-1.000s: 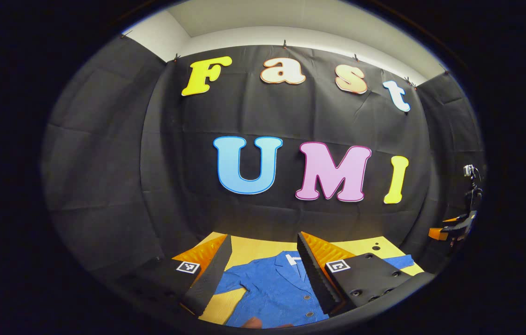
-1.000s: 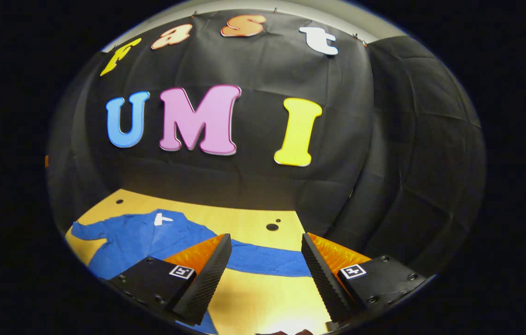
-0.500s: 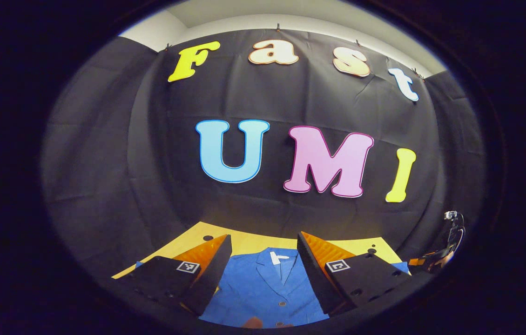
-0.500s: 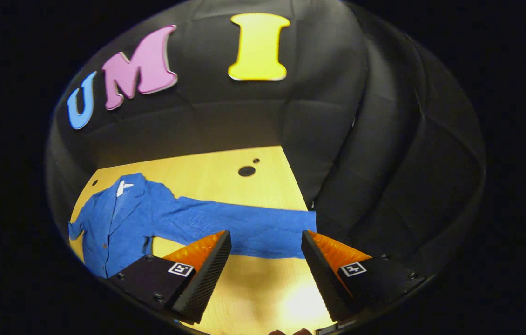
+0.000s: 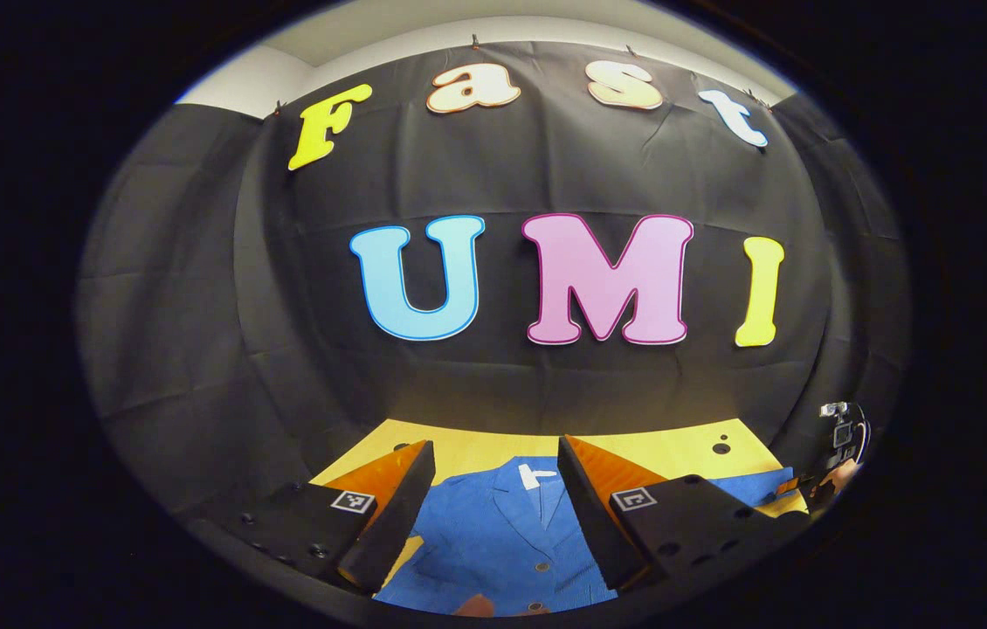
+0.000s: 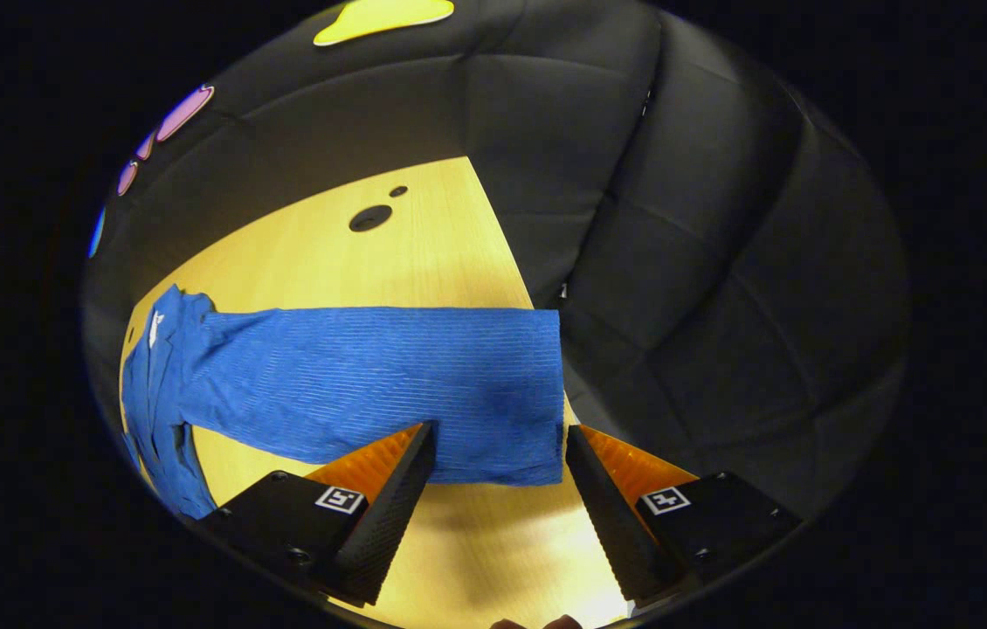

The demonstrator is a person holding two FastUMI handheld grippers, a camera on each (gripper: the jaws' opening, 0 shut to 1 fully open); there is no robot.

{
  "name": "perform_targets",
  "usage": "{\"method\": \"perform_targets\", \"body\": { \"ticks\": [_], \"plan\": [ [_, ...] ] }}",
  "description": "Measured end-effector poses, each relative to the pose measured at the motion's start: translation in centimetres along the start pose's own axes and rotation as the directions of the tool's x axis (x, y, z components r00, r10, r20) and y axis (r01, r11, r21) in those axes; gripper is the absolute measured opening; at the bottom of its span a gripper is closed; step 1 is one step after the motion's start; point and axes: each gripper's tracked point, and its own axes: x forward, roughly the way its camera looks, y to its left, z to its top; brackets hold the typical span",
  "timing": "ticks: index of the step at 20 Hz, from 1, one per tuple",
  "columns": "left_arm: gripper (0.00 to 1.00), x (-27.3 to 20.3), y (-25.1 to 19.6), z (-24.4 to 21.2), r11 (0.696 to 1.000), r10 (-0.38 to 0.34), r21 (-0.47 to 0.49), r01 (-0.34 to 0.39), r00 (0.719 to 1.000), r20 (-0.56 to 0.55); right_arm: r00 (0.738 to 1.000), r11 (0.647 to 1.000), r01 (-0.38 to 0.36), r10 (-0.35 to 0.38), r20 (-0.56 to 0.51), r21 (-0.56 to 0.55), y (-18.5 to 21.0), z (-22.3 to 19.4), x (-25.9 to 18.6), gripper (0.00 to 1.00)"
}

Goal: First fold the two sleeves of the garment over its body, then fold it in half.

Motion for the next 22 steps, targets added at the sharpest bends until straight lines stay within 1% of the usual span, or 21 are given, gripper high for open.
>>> {"method": "perform_targets", "body": {
  "ticks": [1,2,3,4,5,8,9,10,12,14,15,18,20,22],
  "plan": [
    [0.81,0.1,-0.1,0.0,1.0,0.001,-0.002,-0.001,1.0,-0.005,1.0,1.0,0.001,-0.001,0.005,-0.006,0.0,0.2,0.0,0.98],
    [0.81,0.1,-0.2,-0.1,1.0,0.004,-0.004,-0.004,1.0,-0.005,1.0,1.0,-0.007,0.007,0.028,-0.005,0.3,0.9,0.3,1.0],
    [0.81,0.0,-0.3,0.1,1.0,0.004,-0.006,-0.004,1.0,-0.003,1.0,1.0,-0.008,0.008,0.005,-0.01,0.3,0.4,0.1,1.0],
    [0.81,0.0,-0.4,0.1,1.0,0.002,-0.007,-0.002,1.0,-0.003,1.0,1.0,-0.007,0.007,0.013,-0.002,0.1,0.7,-0.2,0.89],
    [0.81,0.0,-0.6,0.0,1.0,0.0,-0.007,0.0,1.0,-0.003,1.0,1.0,-0.01,0.01,0.011,0.01,0.2,0.8,0.2,0.96],
    [0.81,-0.2,-0.7,0.0,1.0,0.006,-0.003,-0.006,1.0,0.003,0.999,0.995,-0.038,0.039,-0.003,0.088,1.1,1.2,0.5,0.12],
    [0.81,-0.4,-0.7,0.2,1.0,0.006,-0.001,-0.006,1.0,0.007,0.999,0.995,-0.044,0.045,-0.004,0.095,1.2,1.2,0.3,0.1],
    [0.81,-0.5,-0.6,0.1,1.0,0.007,0.003,-0.007,1.0,0.013,0.999,0.995,-0.045,0.045,0.001,0.088,1.3,1.3,0.4,0.05],
    [0.81,-0.9,0.0,0.0,1.0,0.015,0.016,-0.015,1.0,0.02,0.999,0.998,-0.028,0.027,0.021,0.053,1.3,1.5,-0.1,0.05],
    [0.81,-1.3,0.9,-0.4,1.0,0.02,0.015,-0.021,1.0,0.018,0.996,0.999,-0.025,0.021,0.086,0.04,2.3,3.2,-1.3,0.05],
    [0.81,-1.4,1.4,-0.7,1.0,0.019,0.006,-0.019,1.0,0.014,0.994,0.999,-0.026,0.022,0.105,0.037,2.8,3.9,-2.3,0.05],
    [0.81,-1.6,3.3,-1.9,0.999,0.016,-0.044,-0.017,1.0,-0.012,0.984,0.999,0.044,-0.041,0.172,-0.013,3.7,5.3,-5.4,0.05],
    [0.81,-1.5,5.0,-2.2,0.997,0.002,-0.08,-0.004,1.0,-0.024,0.971,0.999,0.053,-0.048,0.232,-0.013,5.3,6.3,-8.6,0.05],
    [0.81,-1.7,7.1,-2.2,0.996,-0.02,-0.092,0.019,1.0,-0.017,0.954,0.998,0.064,-0.059,0.293,-0.006,7.3,6.8,-12.2,0.05]
  ]
}}
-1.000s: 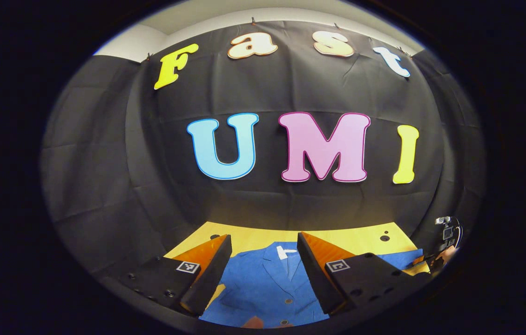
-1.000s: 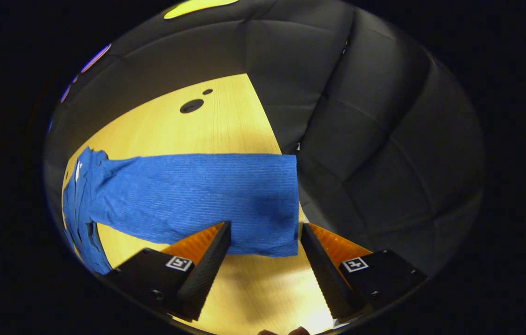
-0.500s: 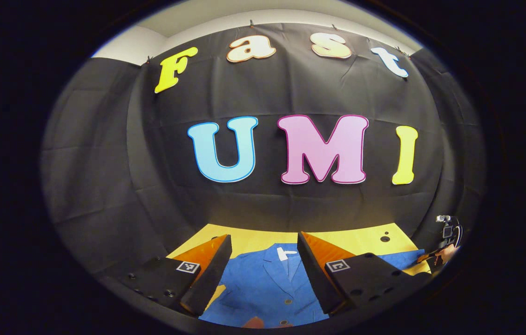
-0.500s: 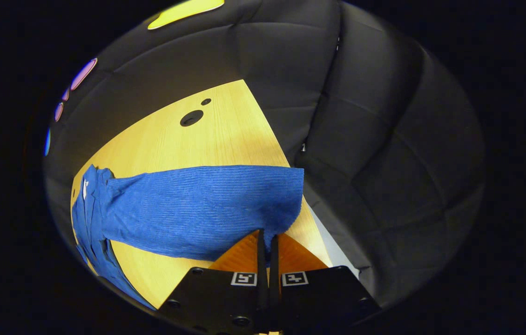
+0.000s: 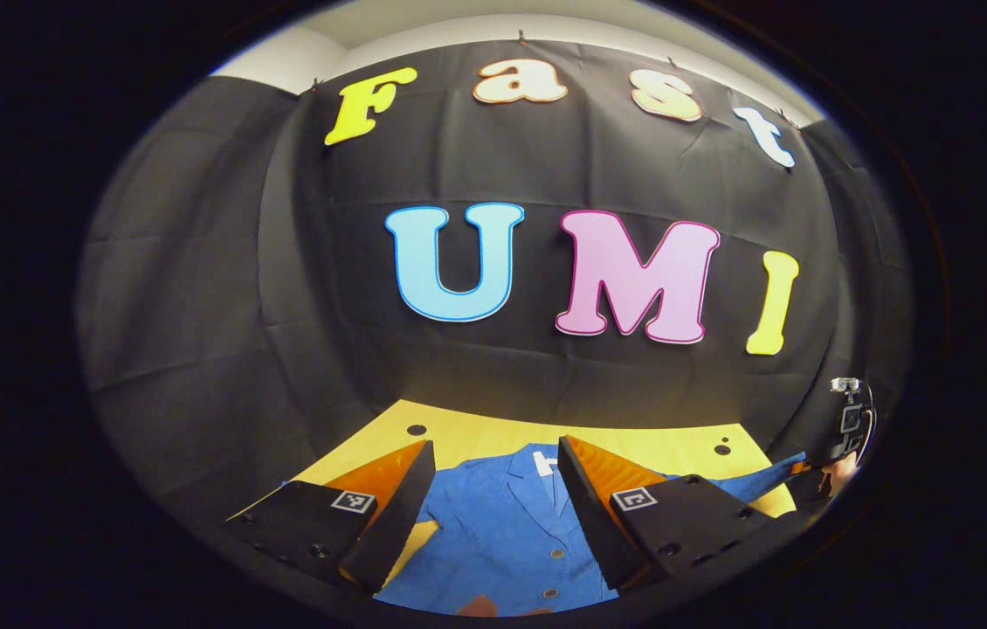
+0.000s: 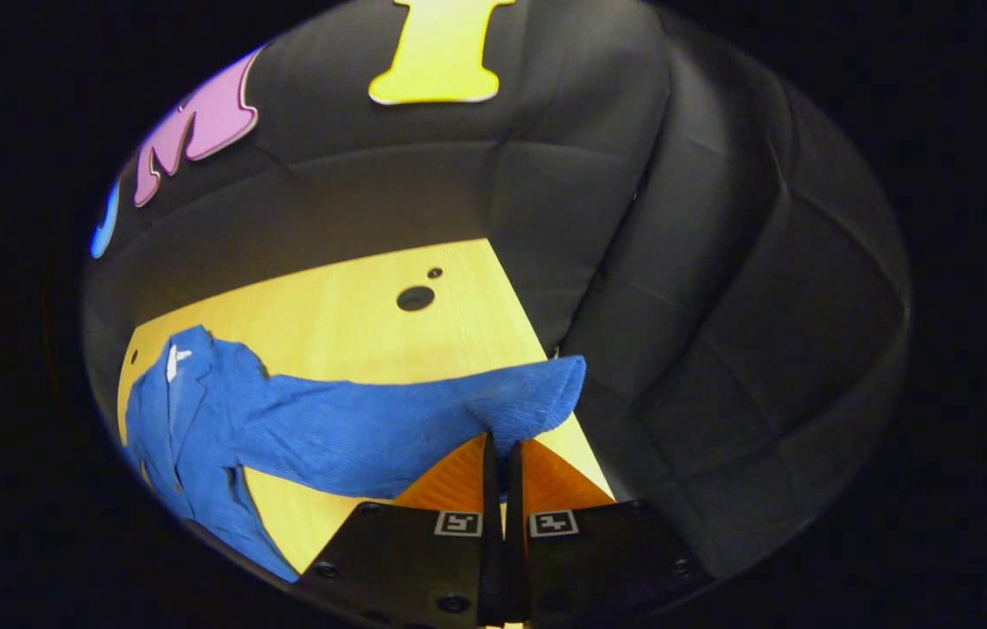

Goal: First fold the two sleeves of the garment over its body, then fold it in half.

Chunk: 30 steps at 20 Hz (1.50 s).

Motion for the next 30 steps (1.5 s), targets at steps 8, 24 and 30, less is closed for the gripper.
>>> {"method": "perform_targets", "body": {
  "ticks": [8,24,30],
  "plan": [
    [0.81,0.0,10.2,-0.6,0.997,-0.064,-0.036,0.065,0.998,0.025,0.976,0.992,-0.005,0.032,0.214,-0.129,12.8,4.3,-16.7,0.04],
    [0.81,2.1,27.2,-6.2,0.99,0.139,-0.015,-0.139,0.989,-0.041,0.84,0.823,-0.538,0.542,-0.031,-0.184,57.6,-4.0,-13.6,0.04],
    [0.81,3.1,29.9,-12.0,0.973,0.204,-0.067,-0.221,0.959,-0.196,0.799,0.785,-0.598,0.567,-0.201,-0.159,62.7,-12.8,-8.6,0.05]
  ]
}}
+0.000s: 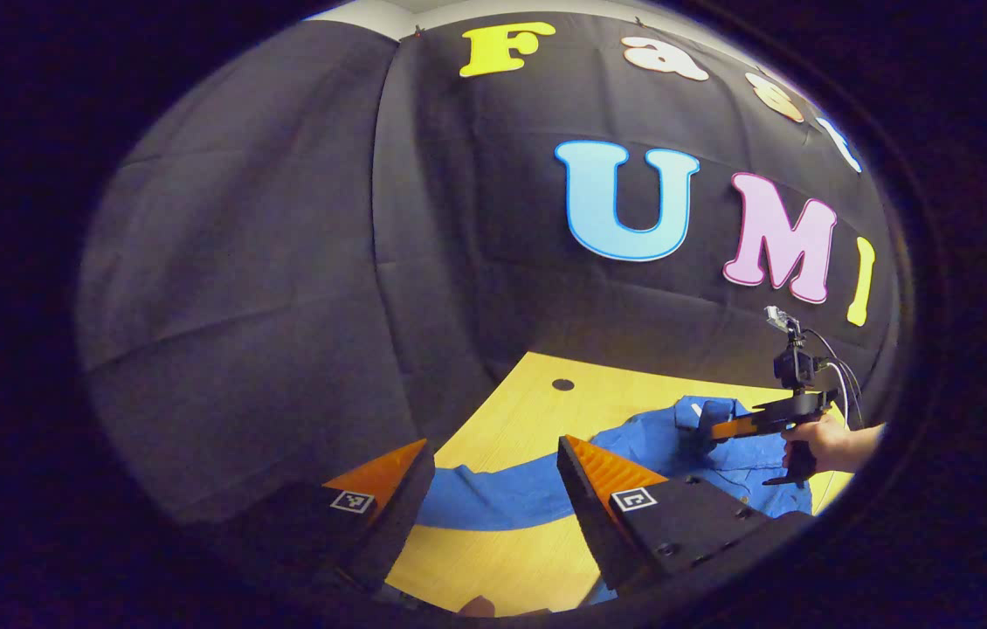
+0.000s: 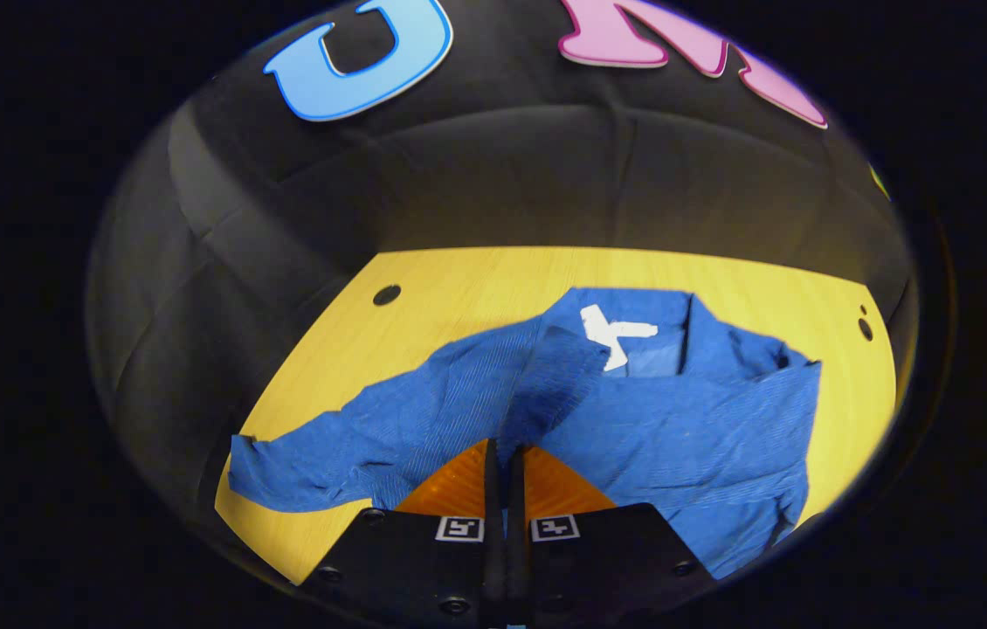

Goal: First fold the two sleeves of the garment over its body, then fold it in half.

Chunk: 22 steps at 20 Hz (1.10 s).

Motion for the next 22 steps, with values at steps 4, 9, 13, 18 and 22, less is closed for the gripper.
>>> {"method": "perform_targets", "body": {
  "ticks": [4,9,13,18,22],
  "plan": [
    [0.83,0.2,0.8,-2.8,0.999,0.029,-0.039,-0.034,0.992,-0.119,0.993,0.99,-0.111,0.114,-0.031,0.088,3.3,-1.3,1.5,0.27],
    [0.83,1.6,2.6,-3.9,0.992,0.067,-0.098,-0.085,0.982,-0.177,0.987,0.984,-0.16,0.161,-0.006,0.074,3.8,-0.1,-0.1,0.97],
    [0.83,4.1,5.4,-6.9,0.988,0.102,-0.091,-0.129,0.961,-0.257,0.981,0.983,-0.18,0.182,0.06,-0.037,3.1,2.4,-4.9,0.95],
    [0.83,9.2,5.9,-10.7,0.985,0.03,-0.14,-0.099,0.904,-0.427,0.964,0.958,-0.202,0.232,0.131,-0.204,2.5,4.6,-14.1,0.95],
    [0.83,12.1,6.9,-13.0,0.986,0.018,-0.127,-0.107,0.831,-0.557,0.957,0.945,-0.202,0.246,0.153,-0.257,1.6,4.3,-20.8,0.96]
  ]
}}
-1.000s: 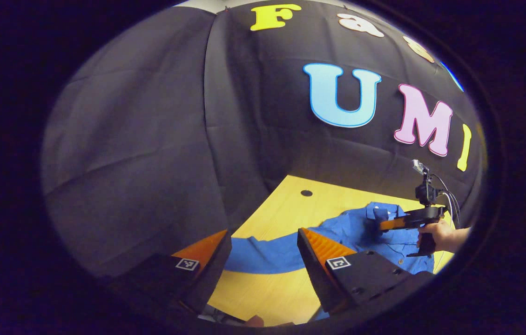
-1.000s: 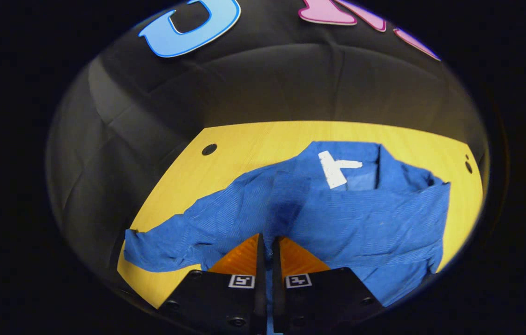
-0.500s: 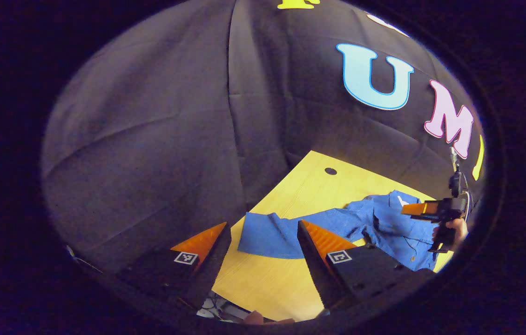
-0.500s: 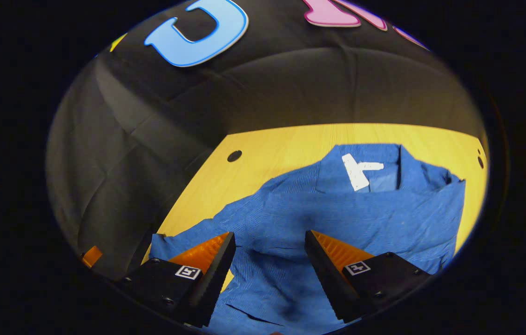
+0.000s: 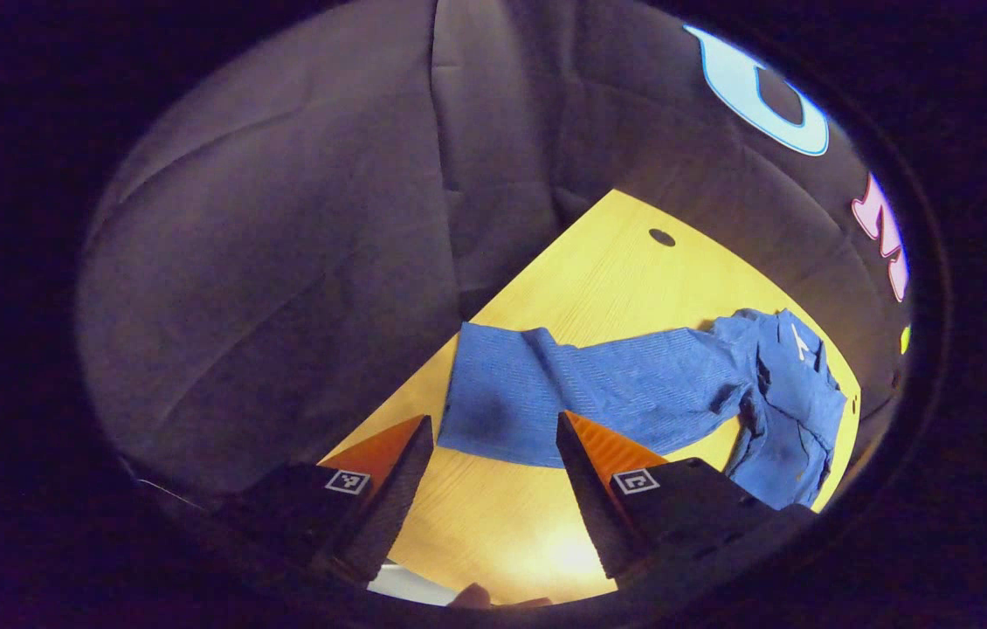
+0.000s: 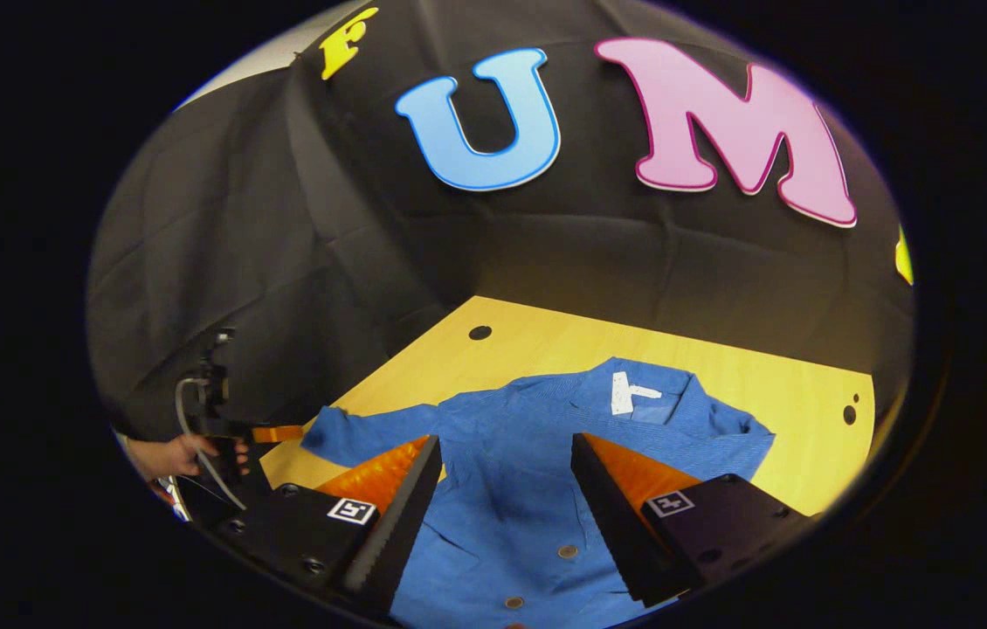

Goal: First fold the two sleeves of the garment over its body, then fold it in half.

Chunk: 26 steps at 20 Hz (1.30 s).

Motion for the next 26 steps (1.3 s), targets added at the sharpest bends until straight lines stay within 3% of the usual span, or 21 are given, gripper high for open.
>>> {"method": "perform_targets", "body": {
  "ticks": [2,5,8,14,15,18,19,20,26],
  "plan": [
    [0.83,1.7,0.3,0.0,0.999,0.043,0.031,-0.041,0.998,-0.05,1.0,1.0,0.011,-0.011,-0.004,0.0,-0.2,-0.3,-2.0,0.96],
    [0.83,3.2,0.0,-0.7,0.999,0.016,0.036,-0.011,0.99,-0.143,1.0,0.999,0.029,-0.029,-0.003,0.025,-0.6,-0.8,-3.7,0.95],
    [0.83,4.3,0.6,-1.8,0.999,0.041,0.036,-0.035,0.979,-0.199,0.999,0.998,0.042,-0.04,-0.025,0.053,-0.9,-1.8,-3.2,0.96],
    [0.83,4.7,0.6,-1.0,0.994,0.036,0.11,-0.013,0.977,-0.208,0.999,0.996,0.026,-0.023,-0.036,0.081,0.1,-2.5,-4.2,0.96],
    [0.79,4.8,0.5,-1.0,0.993,0.028,0.118,-0.003,0.978,-0.209,0.999,0.996,0.022,-0.018,-0.04,0.082,0.4,-2.8,-4.4,0.96],
    [0.27,4.9,0.6,-0.9,0.987,0.002,0.157,0.029,0.98,-0.197,0.998,0.997,0.023,-0.019,-0.056,0.069,0.4,-3.7,-5.1,0.96],
    [0.27,5.1,0.4,-0.6,0.983,-0.028,0.174,0.058,0.985,-0.171,0.998,0.997,0.026,-0.022,-0.062,0.069,0.3,-4.0,-5.2,0.96],
    [0.02,4.8,0.3,-0.6,0.984,-0.03,0.168,0.061,0.983,-0.181,0.997,0.997,0.031,-0.026,-0.067,0.075,0.2,-4.3,-5.4,0.96],
    [0.04,3.0,-1.0,1.1,0.971,-0.044,0.228,0.072,0.991,-0.126,0.997,0.99,0.066,-0.06,-0.047,0.125,-1.7,-4.7,-7.6,0.96]
  ]
}}
